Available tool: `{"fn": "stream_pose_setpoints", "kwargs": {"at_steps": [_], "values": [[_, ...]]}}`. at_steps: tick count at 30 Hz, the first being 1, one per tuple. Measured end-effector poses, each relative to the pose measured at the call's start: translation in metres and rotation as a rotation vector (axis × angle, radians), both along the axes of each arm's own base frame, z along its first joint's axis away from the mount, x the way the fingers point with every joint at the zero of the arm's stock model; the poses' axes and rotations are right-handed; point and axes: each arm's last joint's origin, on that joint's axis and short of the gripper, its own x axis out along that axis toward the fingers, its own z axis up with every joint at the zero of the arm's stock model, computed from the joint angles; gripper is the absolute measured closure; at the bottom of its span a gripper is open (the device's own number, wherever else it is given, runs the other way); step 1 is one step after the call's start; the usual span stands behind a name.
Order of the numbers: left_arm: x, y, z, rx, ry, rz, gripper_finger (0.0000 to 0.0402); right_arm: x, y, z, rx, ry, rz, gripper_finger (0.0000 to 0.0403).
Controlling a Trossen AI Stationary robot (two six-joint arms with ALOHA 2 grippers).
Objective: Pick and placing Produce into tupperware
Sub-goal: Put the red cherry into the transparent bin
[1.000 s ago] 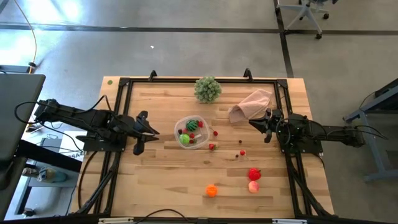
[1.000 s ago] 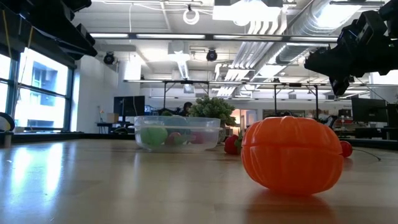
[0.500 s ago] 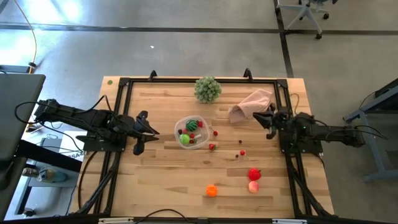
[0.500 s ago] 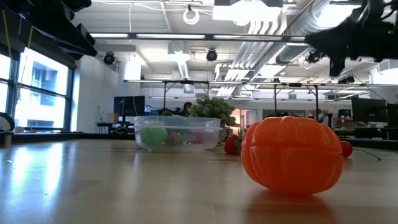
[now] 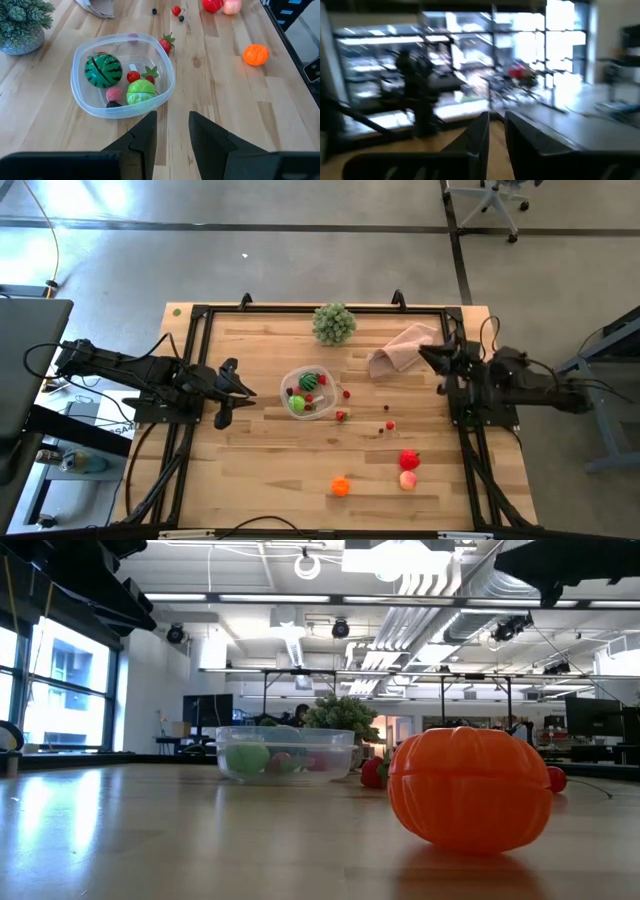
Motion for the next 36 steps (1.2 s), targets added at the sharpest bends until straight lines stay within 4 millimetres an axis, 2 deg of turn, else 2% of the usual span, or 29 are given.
{"fn": "stream_pose_setpoints", "kwargs": {"at_steps": [7,12,17,25,33,36], "values": [[0.0,0.0,0.0,0.0,0.0,0.0,0.03,0.014,-0.007,0.021,-0.01,0.184,-0.217,0.0339],[0.0,0.0,0.0,0.0,0.0,0.0,0.03,0.023,-0.008,0.03,-0.007,0.277,-0.218,0.0339],[0.0,0.0,0.0,0.0,0.0,0.0,0.03,0.025,-0.007,0.027,0.078,0.33,-0.189,0.0339],[0.0,0.0,0.0,0.0,0.0,0.0,0.03,0.026,-0.009,0.0,0.249,0.394,-0.261,0.0339],[0.0,0.0,0.0,0.0,0.0,0.0,0.03,0.046,-0.006,-0.046,0.291,0.498,-0.101,0.0337],[0.0,0.0,0.0,0.0,0.001,0.0,0.03,0.056,-0.006,-0.063,0.333,0.518,-0.093,0.0331]]}}
